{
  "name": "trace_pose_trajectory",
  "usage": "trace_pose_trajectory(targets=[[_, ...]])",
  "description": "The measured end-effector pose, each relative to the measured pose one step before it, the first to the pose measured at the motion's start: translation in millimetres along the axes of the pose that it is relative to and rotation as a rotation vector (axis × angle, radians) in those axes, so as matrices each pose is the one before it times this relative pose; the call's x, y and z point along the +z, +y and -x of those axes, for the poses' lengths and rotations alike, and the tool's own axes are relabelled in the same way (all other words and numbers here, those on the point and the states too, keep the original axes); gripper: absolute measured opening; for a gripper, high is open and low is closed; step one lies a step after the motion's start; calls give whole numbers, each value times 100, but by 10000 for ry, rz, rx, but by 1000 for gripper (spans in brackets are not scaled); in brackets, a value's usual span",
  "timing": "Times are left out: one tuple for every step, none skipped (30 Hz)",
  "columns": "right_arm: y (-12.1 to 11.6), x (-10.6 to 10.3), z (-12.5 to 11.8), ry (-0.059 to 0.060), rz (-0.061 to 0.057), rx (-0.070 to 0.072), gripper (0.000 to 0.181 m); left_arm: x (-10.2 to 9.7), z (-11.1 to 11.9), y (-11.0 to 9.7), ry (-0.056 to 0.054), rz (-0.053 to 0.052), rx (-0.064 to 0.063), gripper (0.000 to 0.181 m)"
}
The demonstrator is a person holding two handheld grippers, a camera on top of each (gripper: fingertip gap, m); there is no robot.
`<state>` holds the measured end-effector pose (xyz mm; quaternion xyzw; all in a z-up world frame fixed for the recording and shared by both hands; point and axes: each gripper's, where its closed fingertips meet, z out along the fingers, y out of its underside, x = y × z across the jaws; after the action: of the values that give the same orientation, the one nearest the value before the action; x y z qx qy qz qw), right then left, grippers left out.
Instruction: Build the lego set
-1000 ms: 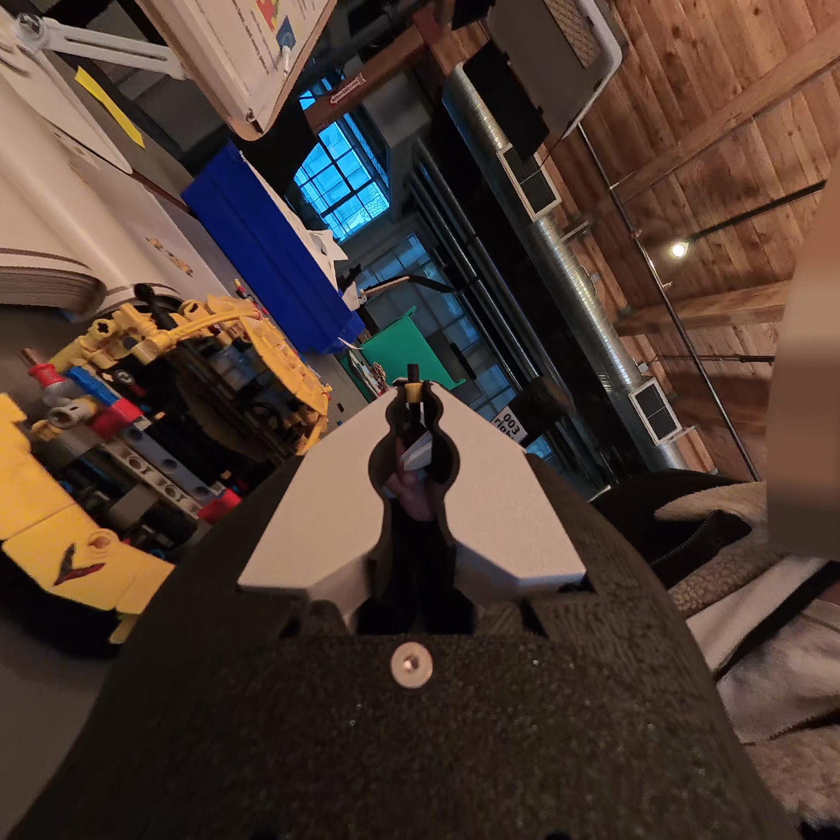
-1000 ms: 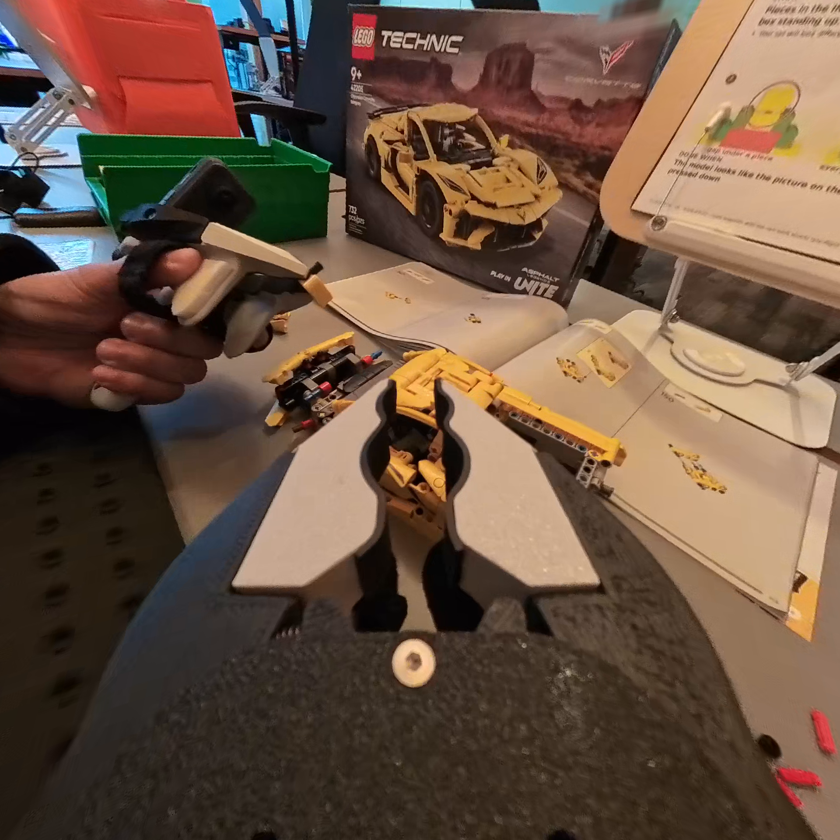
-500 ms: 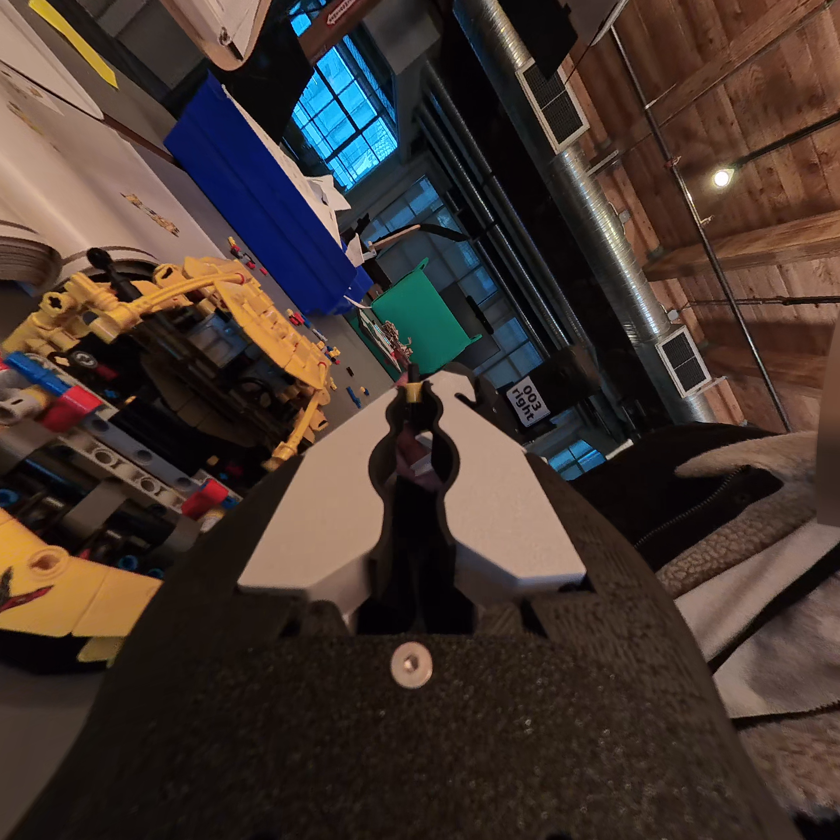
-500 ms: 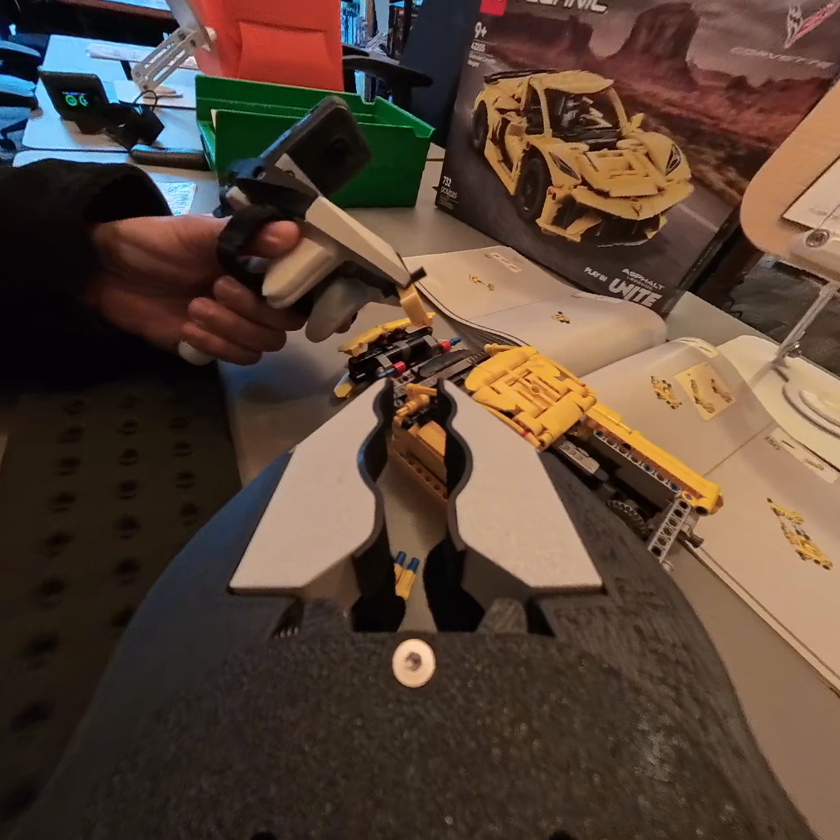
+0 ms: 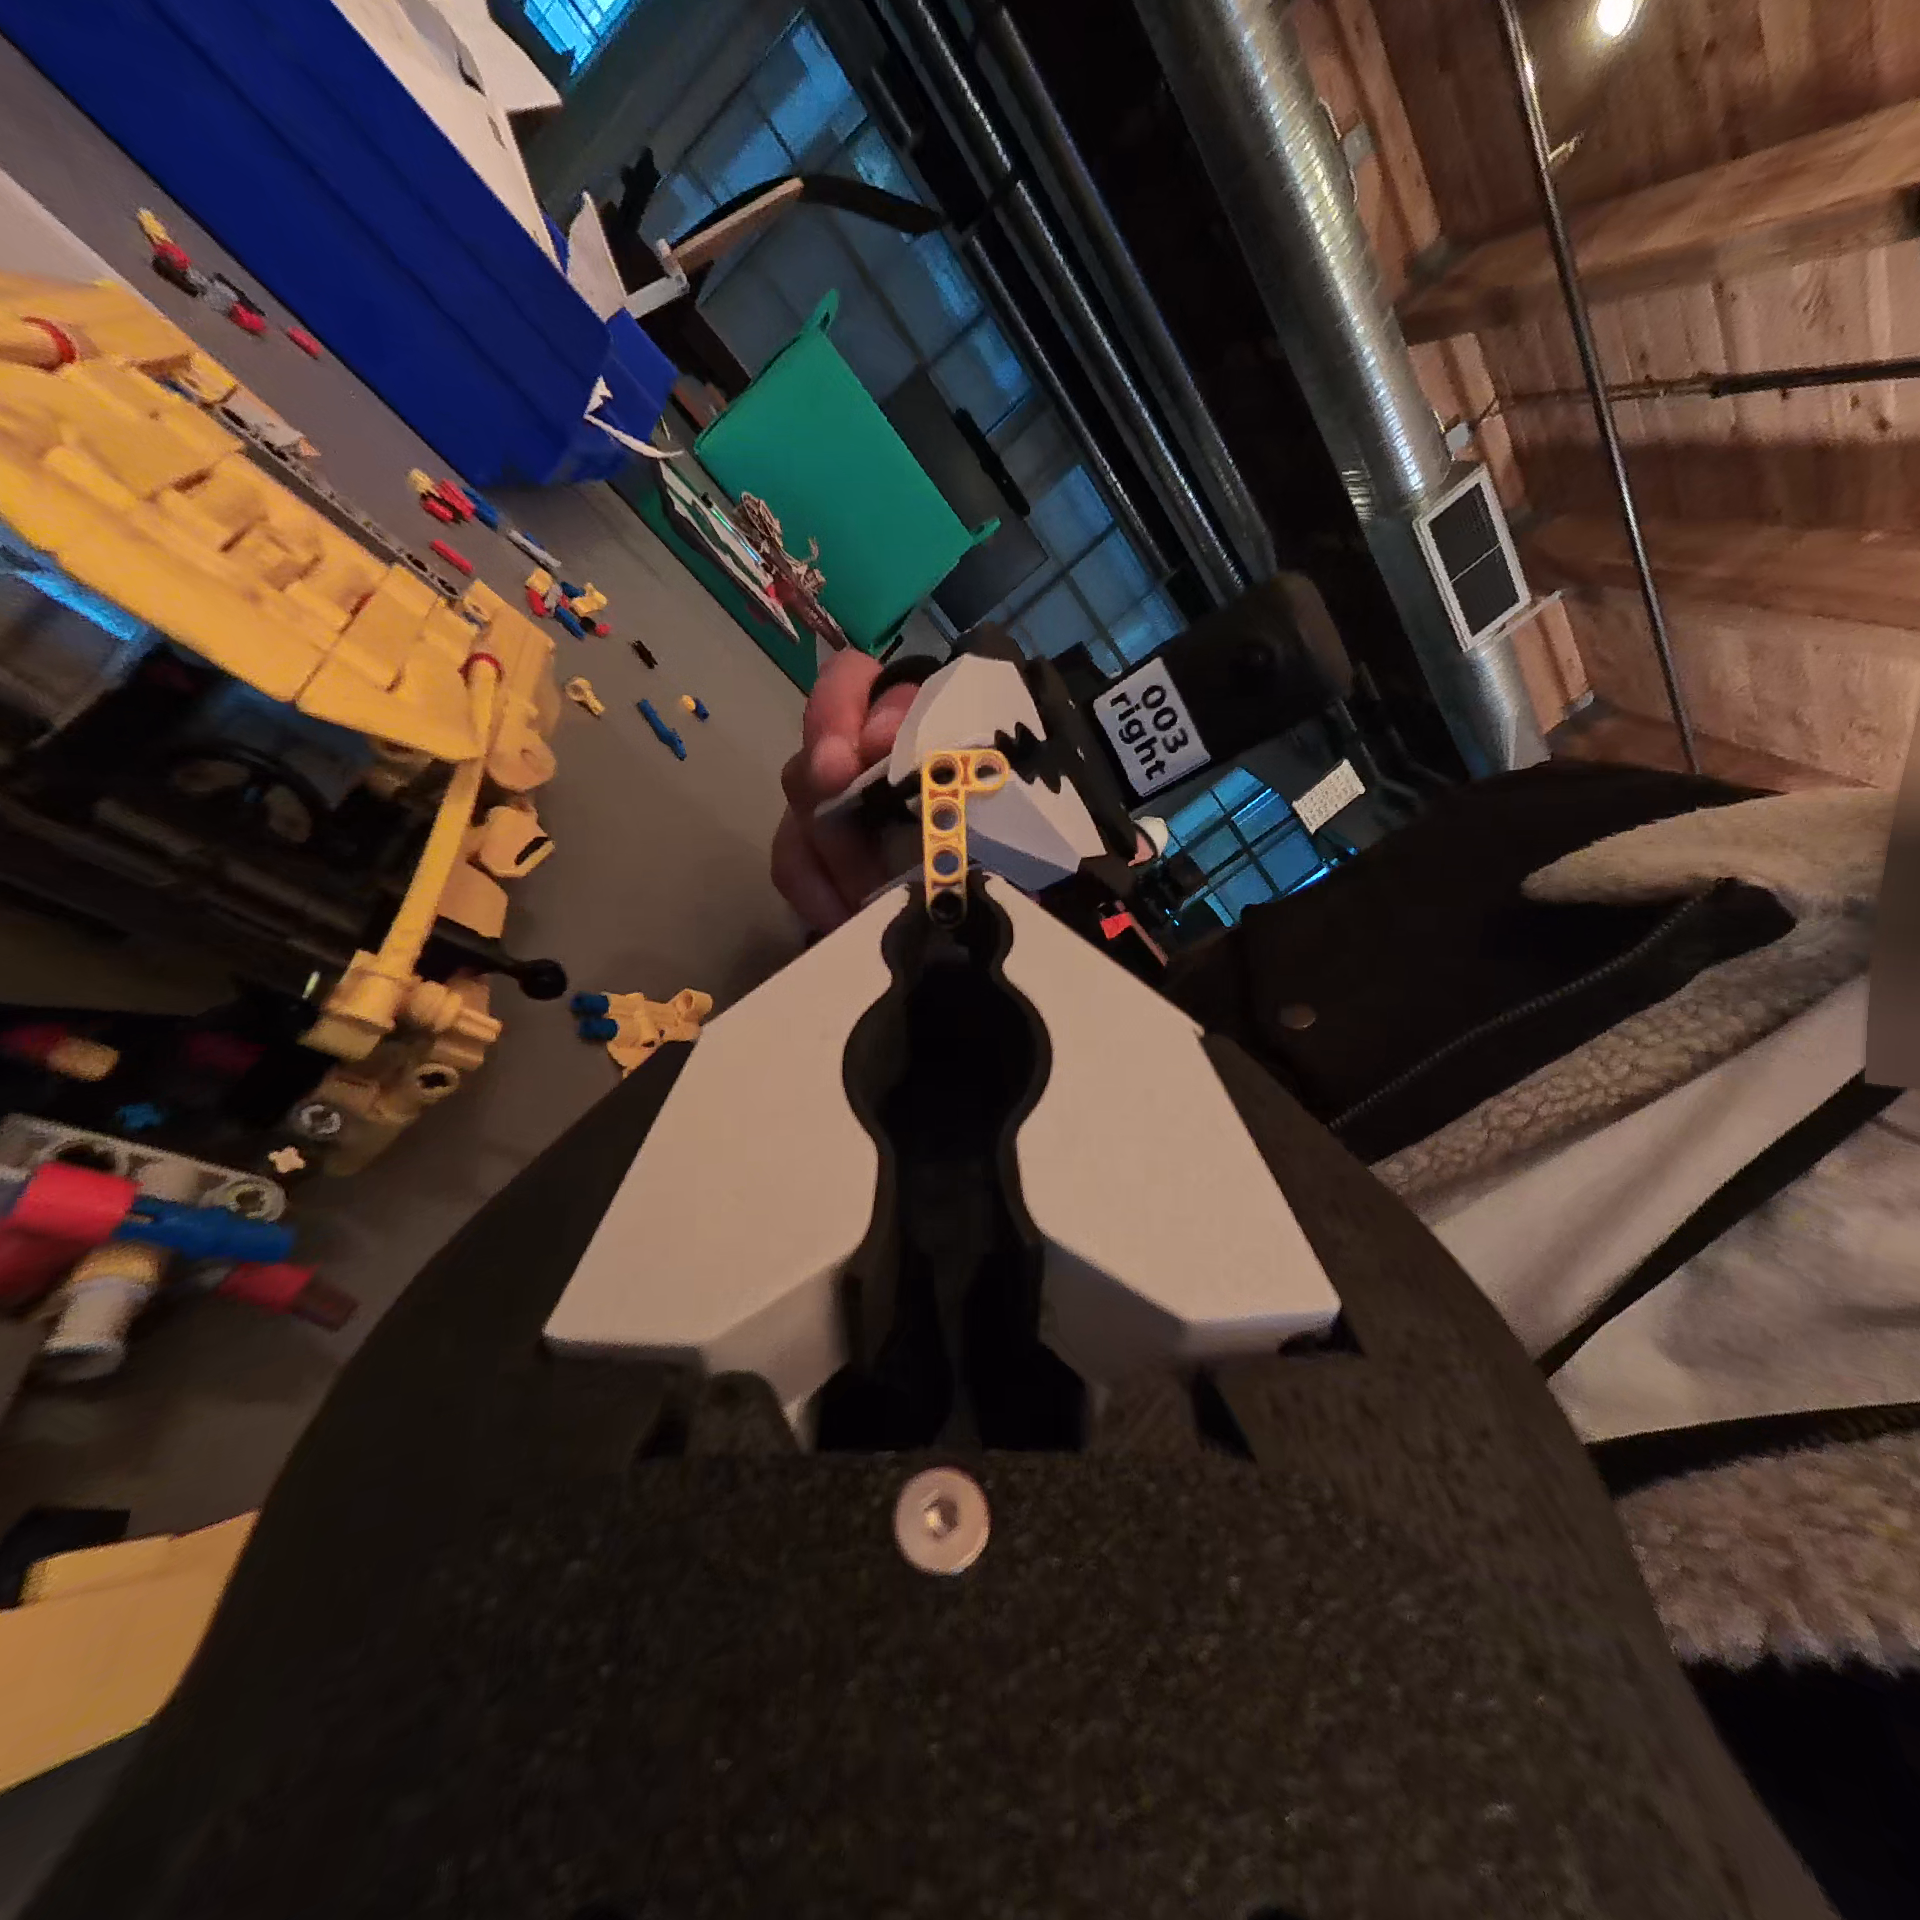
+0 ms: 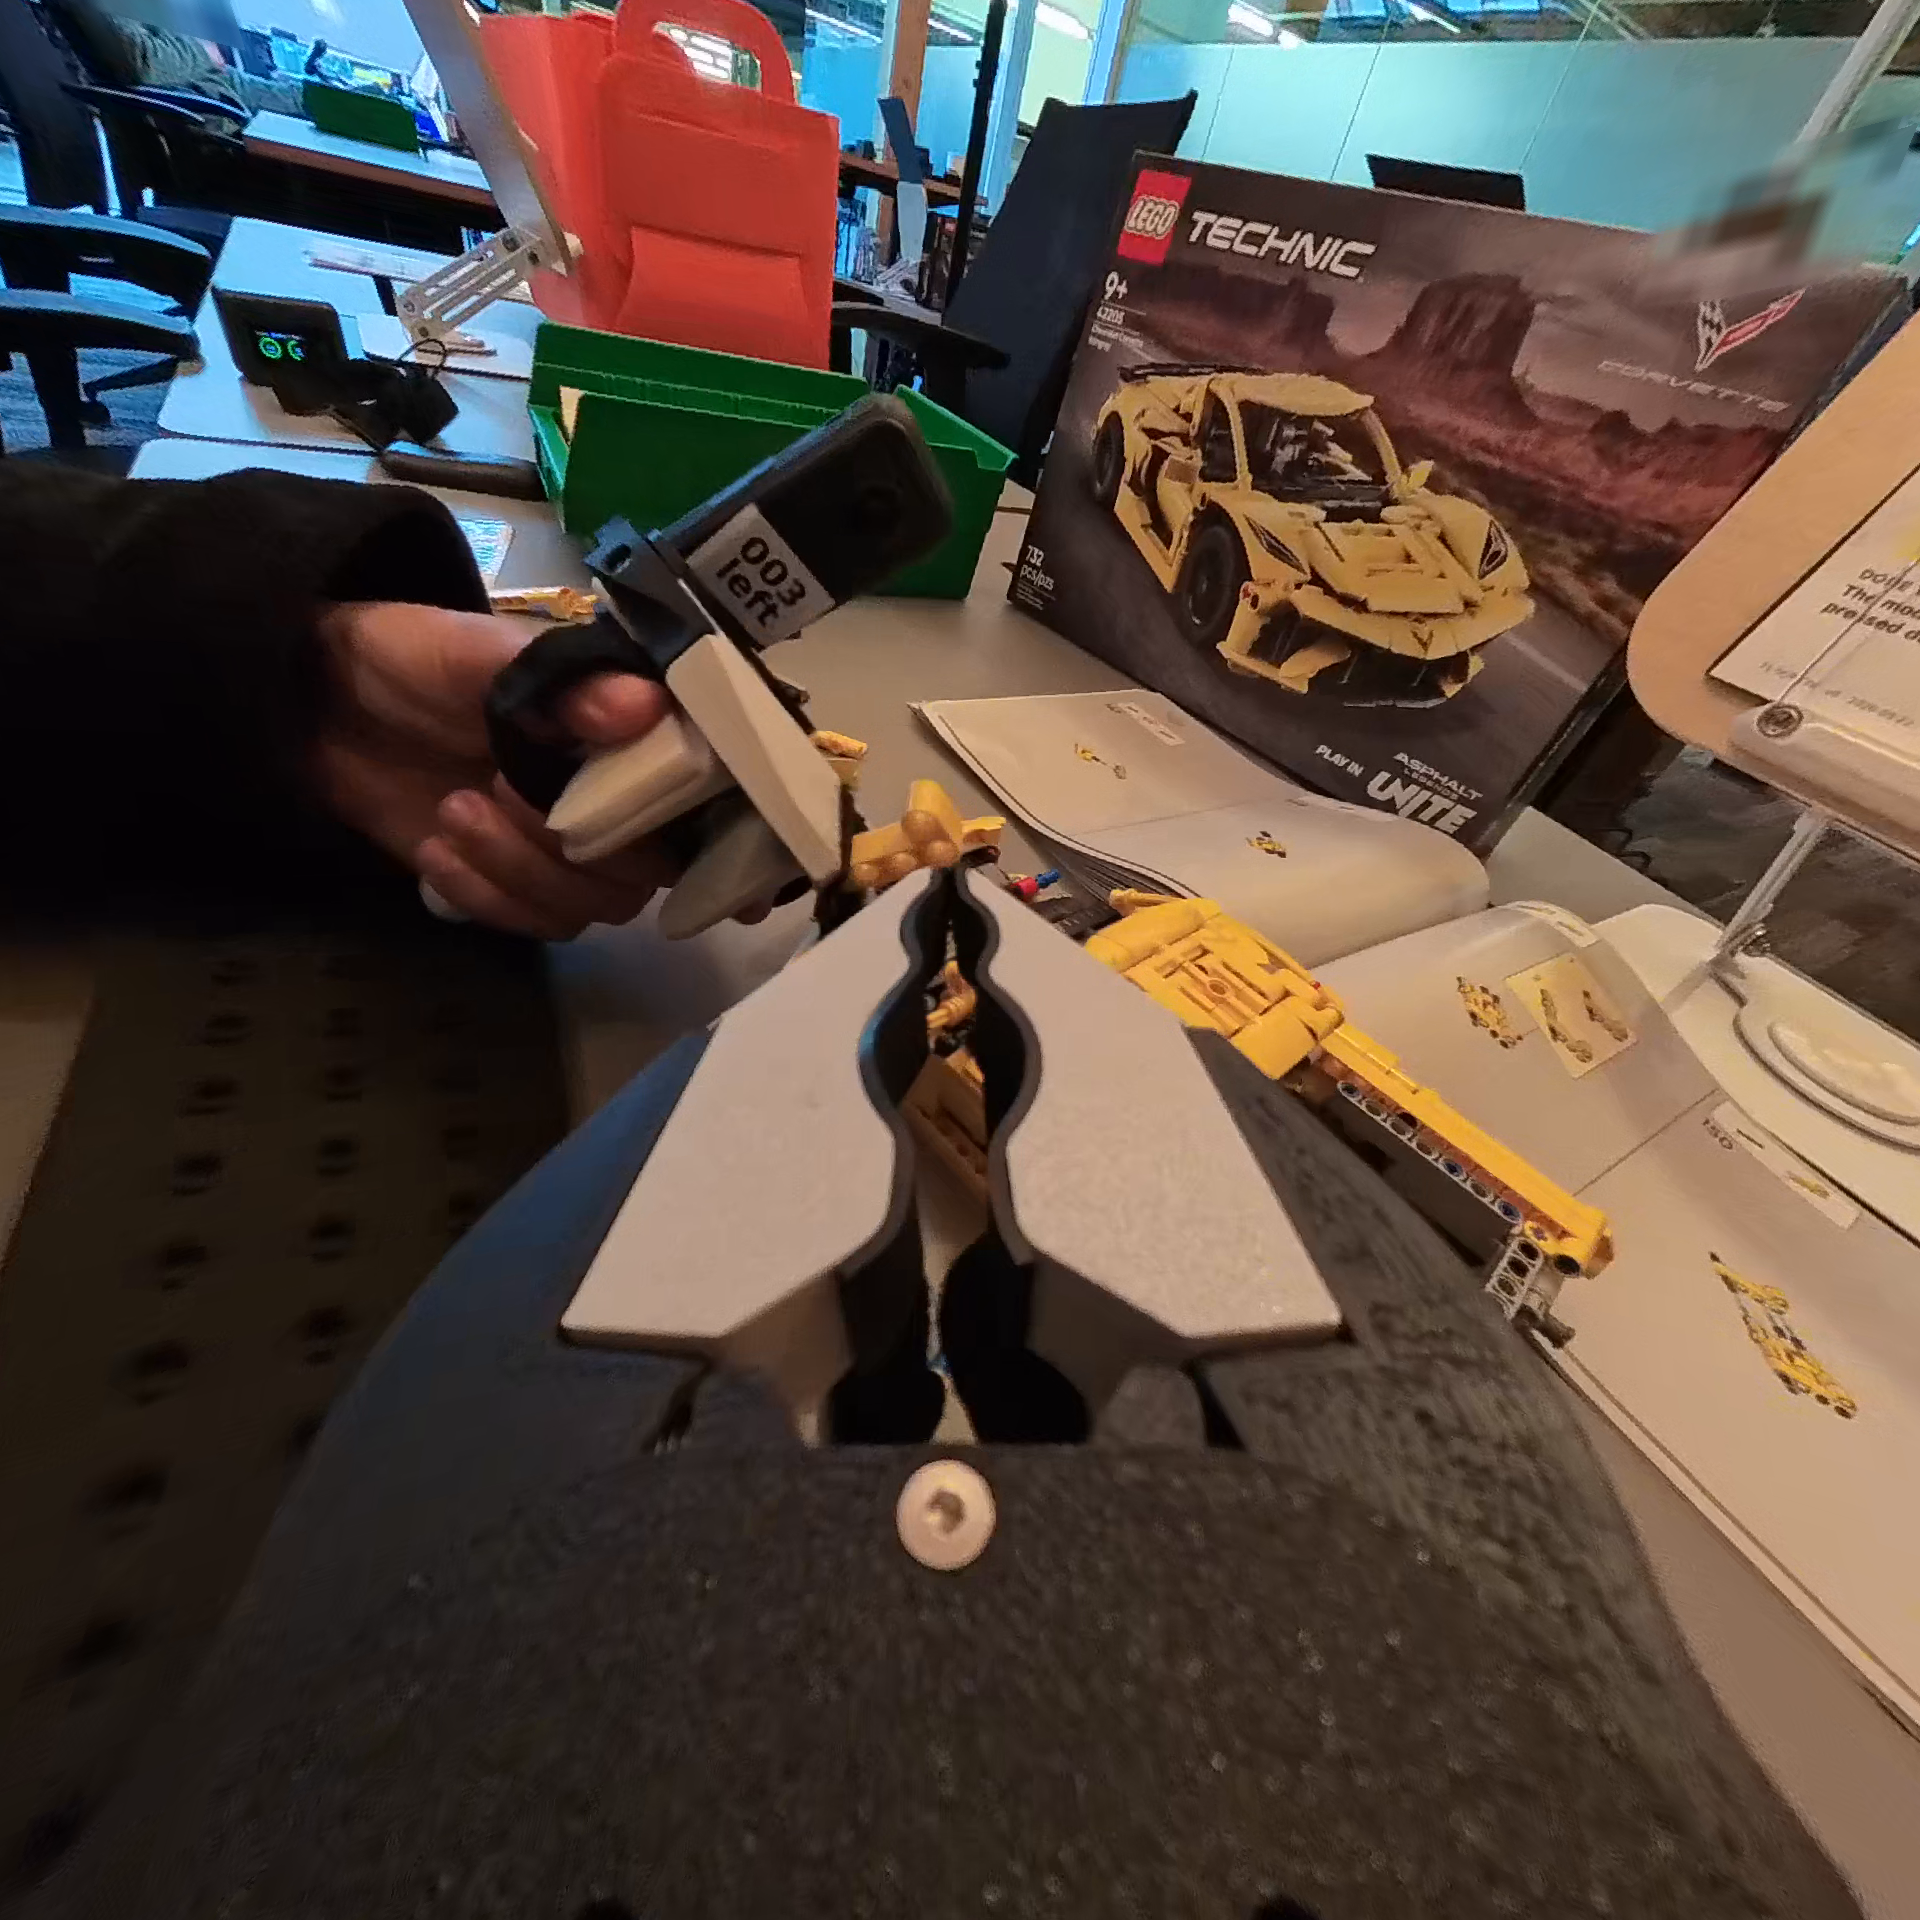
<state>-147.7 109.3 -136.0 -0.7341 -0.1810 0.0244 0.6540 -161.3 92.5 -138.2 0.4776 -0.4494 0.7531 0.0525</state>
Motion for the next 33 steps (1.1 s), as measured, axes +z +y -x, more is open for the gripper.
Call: trace_pose_trajectory(targets=[[-38, -8, 109, -35, -19, -10, 0, -78, 16, -131, -25, -75, 14, 7], [32, 36, 120, -60, 14, 37, 2, -126, 104, -170, -35, -101, -52, 7], [34, 26, 113, -88, 1, 107, 5, -135, 130, -185, -59, -105, -50, 7], [-36, 11, 118, -126, -27, 174, 8, -107, 170, -141, -118, -79, 15, 7], [-119, -15, 98, -155, -73, 266, 11, -37, 171, -5, -169, 14, 109, 7], [-124, -5, 64, -193, -92, 392, 14, 36, 210, 96, -285, 103, 266, 7], [-40, 8, 0, -219, -51, 511, 19, 138, 100, 246, -302, 206, 427, 7], [-90, -38, -25, -242, -51, 537, 24, 235, -131, 347, -199, 278, 489, 7], [-253, -121, -21, -240, -138, 488, 26, 260, -183, 334, -166, 269, 495, 7], [-327, -185, 64, -248, -202, 399, 25, 207, -91, 262, -216, 223, 478, 7], [-187, -165, 183, -272, -113, 269, 17, 156, -176, 162, -108, 146, 402, 7], [52, -59, 141, -187, 20, 124, 13, 57, -115, 19, -92, 48, 301, 7], [137, 24, 20, -25, 60, 6, 12, 3, 97, 6, -174, 19, 212, 7], [114, 47, -17, 50, 54, -80, 12, -14, 54, 33, -58, 32, 69, 7], [-28, -13, 6, 20, 13, -90, 11, -2, -71, -5, 75, -11, -34, 7], [-71, -47, -20, 6, -11, -16, 9, 3, -70, -67, 87, -48, -61, 7], [23, -16, -122, 47, 10, 43, 8, -7, 44, -26, 13, -21, -63, 7], [92, 35, -86, 27, 48, 34, 7, 1, 60, 27, -7, 15, -42, 8], [4, 18, 36, -21, 11, -4, 7, 36, -28, 33, 34, 21, -10, 8], [-31, 19, 78, -14, -15, -40, 7, 54, -43, 38, 23, 32, 7, 8], [43, 56, 76, -19, 13, -40, 7, 67, -23, 64, 2, 52, 20, 8], [42, 63, 54, -13, 16, -21, 7, 33, 116, 88, -108, 76, 54, 8], [0, -27, -82, 110, 21, -135, 7, -108, 319, -114, -264, -52, 129, 7], [-36, -56, -79, 145, 16, -243, 9, -225, 316, -284, -232, -177, 99, 7], [32, 11, -1, 78, 34, -187, 14, -217, 197, -219, -79, -152, -46, 7], [181, 130, 41, 28, 87, -100, 18, -71, 205, 26, -15, -9, -171, 7], [256, 188, -3, 92, 141, -126, 21, 36, 97, 154, 35, 95, -162, 7], [221, 120, -144, 214, 145, -255, 19, 70, -99, 130, 81, 89, -39, 7], [52, -28, -226, 249, 40, -303, 12, 34, -23, 46, -31, 35, 64, 7], [-56, -91, -146, 140, 8, -234, 8, 20, -112, -33, 8, -15, 90, 7], [-34, -33, 56, -6, 20, -87, 8, 11, -32, 17, -20, 9, 59, 7], [97, 7, -18, 53, 42, -106, 8, -33, 112, -18, -65, -9, -19, 7], [34, -38, 11, 103, 37, -320, 8, -82, 95, -106, -18, -78, -57, 7]])
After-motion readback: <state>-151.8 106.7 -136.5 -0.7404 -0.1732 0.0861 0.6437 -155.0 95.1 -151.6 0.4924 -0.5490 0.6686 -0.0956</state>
